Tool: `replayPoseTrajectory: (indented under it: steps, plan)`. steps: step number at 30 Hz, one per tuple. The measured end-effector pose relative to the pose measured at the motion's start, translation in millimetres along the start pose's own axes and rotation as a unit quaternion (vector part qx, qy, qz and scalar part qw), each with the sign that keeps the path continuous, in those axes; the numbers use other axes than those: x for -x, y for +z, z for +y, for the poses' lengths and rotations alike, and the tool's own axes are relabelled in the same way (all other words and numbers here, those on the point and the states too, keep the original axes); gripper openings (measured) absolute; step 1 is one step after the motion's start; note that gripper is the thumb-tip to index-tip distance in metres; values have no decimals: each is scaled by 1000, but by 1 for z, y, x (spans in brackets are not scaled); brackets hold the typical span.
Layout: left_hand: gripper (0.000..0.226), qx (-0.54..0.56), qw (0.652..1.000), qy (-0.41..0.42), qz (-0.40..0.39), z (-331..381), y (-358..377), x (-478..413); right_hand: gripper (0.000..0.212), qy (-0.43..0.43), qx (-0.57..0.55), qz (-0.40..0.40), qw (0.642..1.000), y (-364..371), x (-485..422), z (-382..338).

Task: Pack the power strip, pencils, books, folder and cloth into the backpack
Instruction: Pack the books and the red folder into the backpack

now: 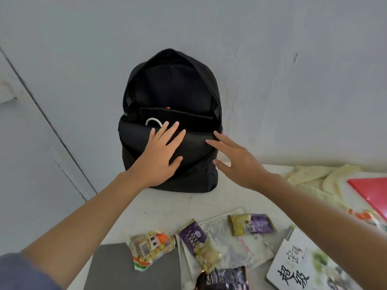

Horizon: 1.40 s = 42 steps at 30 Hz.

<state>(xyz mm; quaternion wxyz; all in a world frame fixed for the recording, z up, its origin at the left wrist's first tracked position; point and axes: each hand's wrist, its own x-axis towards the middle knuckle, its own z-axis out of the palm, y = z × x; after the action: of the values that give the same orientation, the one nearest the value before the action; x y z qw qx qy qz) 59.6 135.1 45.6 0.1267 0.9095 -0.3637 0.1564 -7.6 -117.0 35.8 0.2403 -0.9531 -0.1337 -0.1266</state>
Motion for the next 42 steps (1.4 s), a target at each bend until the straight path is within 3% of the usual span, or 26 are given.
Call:
replayPoseTrajectory:
  steps: [2, 5, 10, 13, 17, 21, 24, 28, 34, 39, 42]
  plan:
    - [50, 101, 994, 8, 39, 14, -6, 15, 37, 14, -41, 67, 997, 0, 16, -3]
    - [25, 180, 983, 1, 30, 33, -4, 47, 21, 32, -59, 41, 997, 12, 42, -7]
    - [21, 93, 988, -75, -94, 36, 36, 123, 17, 2, -86, -72, 994, 58, 80, -25]
    - [30, 78, 977, -103, -171, 28, 45, 162, 25, -62, -90, -154, 982, 81, 91, -45]
    - [44, 37, 957, -129, -255, 13, 50, 204, 63, -118, -33, -283, 951, 90, 103, -55]
    - [55, 58, 959, -188, -206, -2, 63, 212, 74, -156, -21, -339, 928, 81, 108, -50]
    - [56, 87, 964, -211, -135, -8, 73, 202, 66, -162, -2, -368, 916, 74, 110, -47]
    - [52, 99, 969, -189, -123, -11, 80, 186, 30, -122, -52, -337, 932, 72, 112, -43]
    - [37, 67, 984, -99, -129, -3, 80, 168, 7, -20, -80, -250, 965, 72, 114, -28]
    - [75, 95, 978, -16, -183, 12, 83, 148, 11, 60, -114, -123, 984, 65, 105, -12]
    - [77, 84, 972, -3, -219, 26, 84, 135, 14, 86, -102, -41, 990, 61, 98, -4]
